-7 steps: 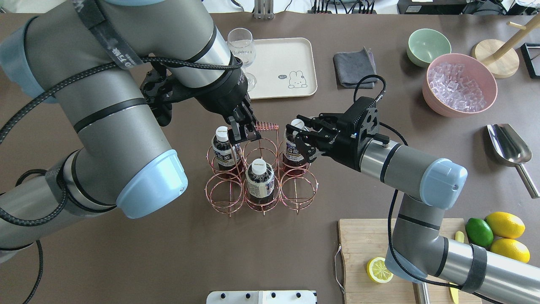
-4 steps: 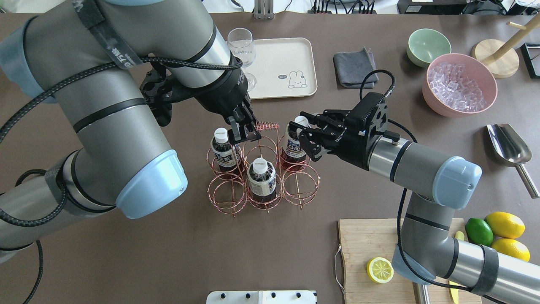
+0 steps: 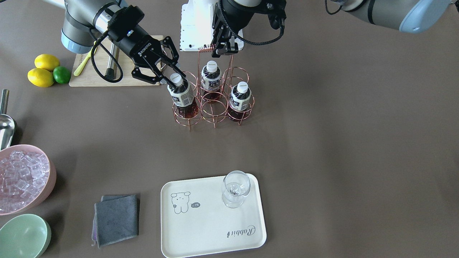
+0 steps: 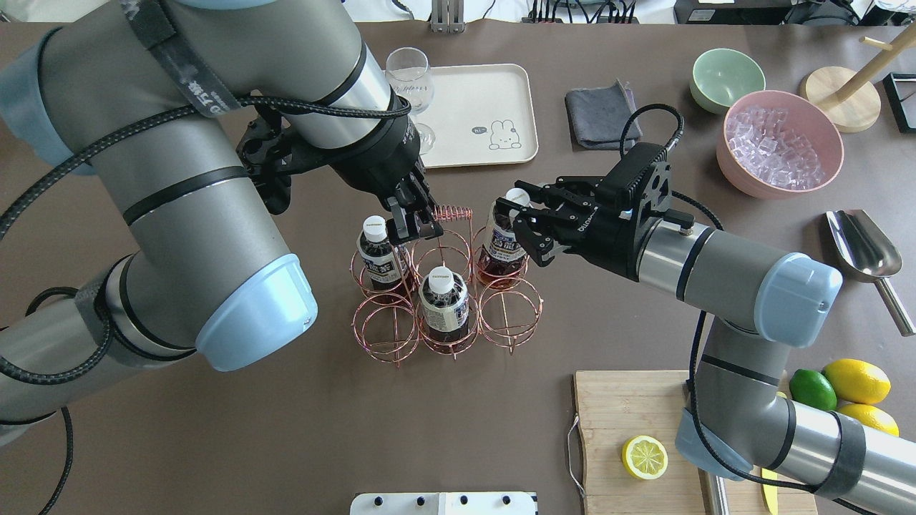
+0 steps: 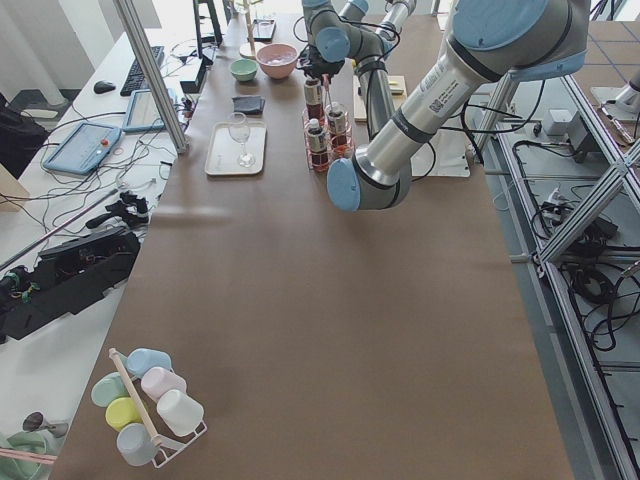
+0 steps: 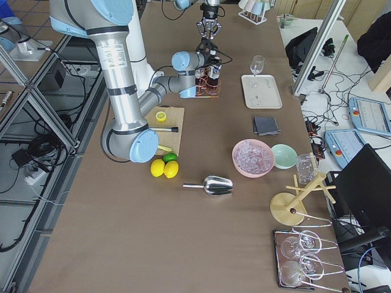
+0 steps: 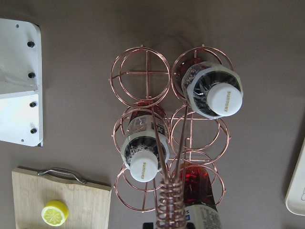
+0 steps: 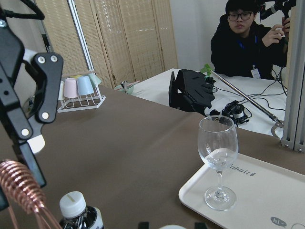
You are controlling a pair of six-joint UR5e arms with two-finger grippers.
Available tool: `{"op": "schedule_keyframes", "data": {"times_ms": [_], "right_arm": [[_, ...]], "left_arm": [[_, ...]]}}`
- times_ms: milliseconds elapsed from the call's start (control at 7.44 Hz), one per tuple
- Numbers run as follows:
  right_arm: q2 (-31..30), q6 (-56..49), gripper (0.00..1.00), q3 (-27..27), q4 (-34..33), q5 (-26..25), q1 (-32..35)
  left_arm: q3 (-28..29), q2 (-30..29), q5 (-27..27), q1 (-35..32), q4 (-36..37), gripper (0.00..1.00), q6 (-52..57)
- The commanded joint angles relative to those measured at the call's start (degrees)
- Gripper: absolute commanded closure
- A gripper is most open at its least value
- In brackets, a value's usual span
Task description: Take tea from basket to plate
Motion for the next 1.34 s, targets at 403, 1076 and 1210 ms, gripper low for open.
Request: {"op": "schedule_keyframes", "data": {"times_ms": [403,1076,1210], "right_arm": [[3.04,1.81,1.0,7.43,-13.68,10.64,11.99],[6.1,2.07,1.0,-1.68,-13.78,10.65,18.84],[6.9,2.16,1.0,-3.8,-13.69,10.65,20.16]], "left_arm": [[-0.31,-0.09,0.09,-0.09,0.09,1.0,-0.09],[-12.5,8.07,-0.69,-4.73,2.7,1.0,-0.27],[-14.87,8.52,-0.87,-6.4,6.29,1.0,0.34]]}}
